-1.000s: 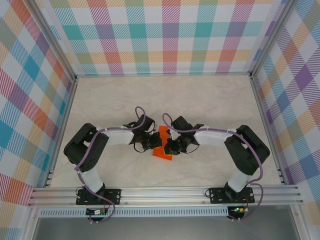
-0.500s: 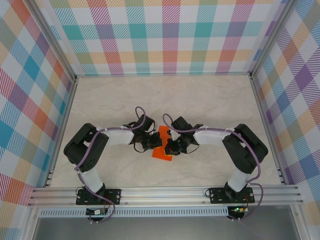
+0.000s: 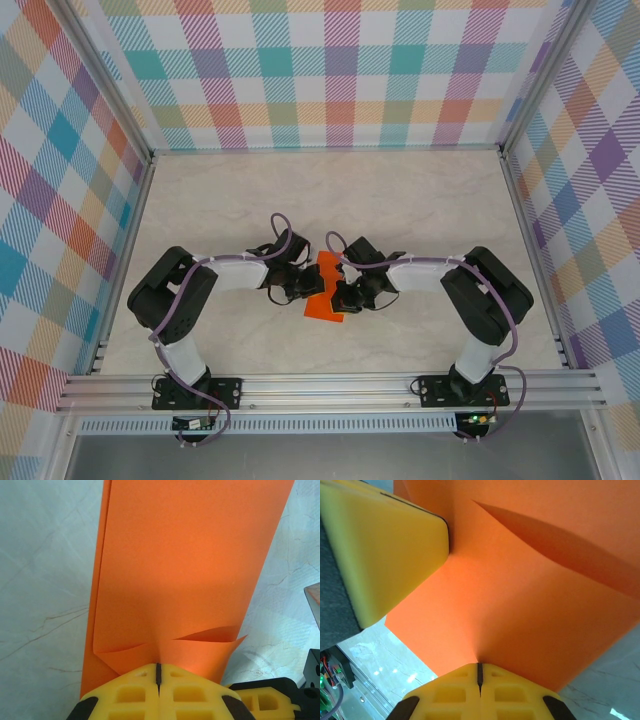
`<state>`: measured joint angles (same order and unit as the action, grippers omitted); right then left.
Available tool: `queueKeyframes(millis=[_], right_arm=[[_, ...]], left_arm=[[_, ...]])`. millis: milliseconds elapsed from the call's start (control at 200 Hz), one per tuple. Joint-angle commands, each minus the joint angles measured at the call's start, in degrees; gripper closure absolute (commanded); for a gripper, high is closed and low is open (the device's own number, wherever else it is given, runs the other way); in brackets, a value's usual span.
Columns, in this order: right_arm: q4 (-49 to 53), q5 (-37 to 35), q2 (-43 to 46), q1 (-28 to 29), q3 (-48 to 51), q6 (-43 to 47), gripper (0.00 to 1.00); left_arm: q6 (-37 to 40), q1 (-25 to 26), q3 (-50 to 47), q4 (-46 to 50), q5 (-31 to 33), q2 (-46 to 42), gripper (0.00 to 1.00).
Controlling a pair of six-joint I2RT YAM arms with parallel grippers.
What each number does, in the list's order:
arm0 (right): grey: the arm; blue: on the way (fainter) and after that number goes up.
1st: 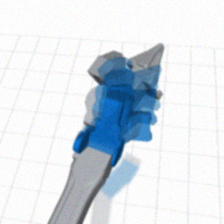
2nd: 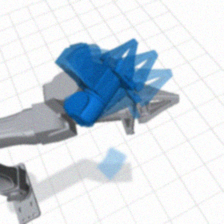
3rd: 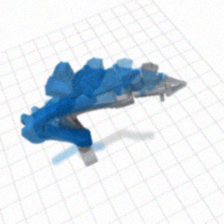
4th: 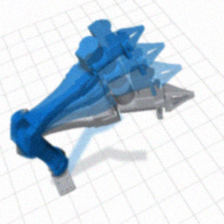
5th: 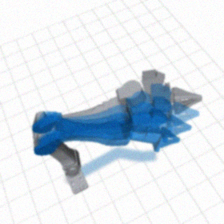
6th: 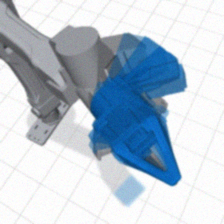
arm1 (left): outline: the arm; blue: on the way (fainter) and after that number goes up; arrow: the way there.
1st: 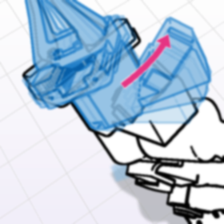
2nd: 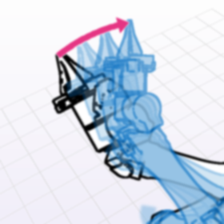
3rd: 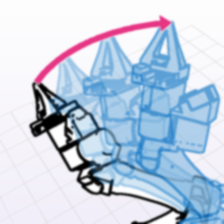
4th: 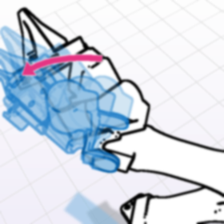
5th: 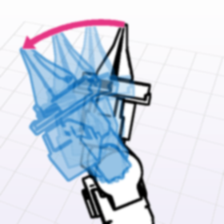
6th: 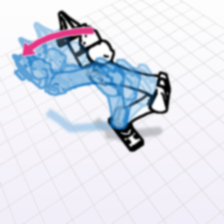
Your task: Fold a paper plane with a square sheet of paper (pick it up from the middle)
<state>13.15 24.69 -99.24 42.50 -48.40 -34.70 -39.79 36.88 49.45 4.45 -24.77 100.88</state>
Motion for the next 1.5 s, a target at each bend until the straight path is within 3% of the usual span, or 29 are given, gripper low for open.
queueKeyframes(millis=[0, 350, 1180, 1495], right_arm=[[0.0, -0.8, -0.5, 0.2, 1.2, 1.7, 1.0], [0.2, 0.9, 4.5, 1.0, 1.6, 2.4, 1.0], [-1.2, -1.8, 2.2, 2.4, 5.7, -0.4, 1.0], [-0.3, -4.0, 6.7, 2.4, 0.7, -1.1, 1.0]], left_arm=[[-0.6, 0.8, -1.1, 4.2, 5.3, 1.6, 1.0], [-0.7, 0.7, -1.1, 4.5, 5.6, 1.8, 1.0], [-1.1, 0.8, -1.5, 3.6, 5.4, 1.8, 1.0], [-1.1, 0.8, -1.9, 3.6, 5.4, 1.3, 1.0]])
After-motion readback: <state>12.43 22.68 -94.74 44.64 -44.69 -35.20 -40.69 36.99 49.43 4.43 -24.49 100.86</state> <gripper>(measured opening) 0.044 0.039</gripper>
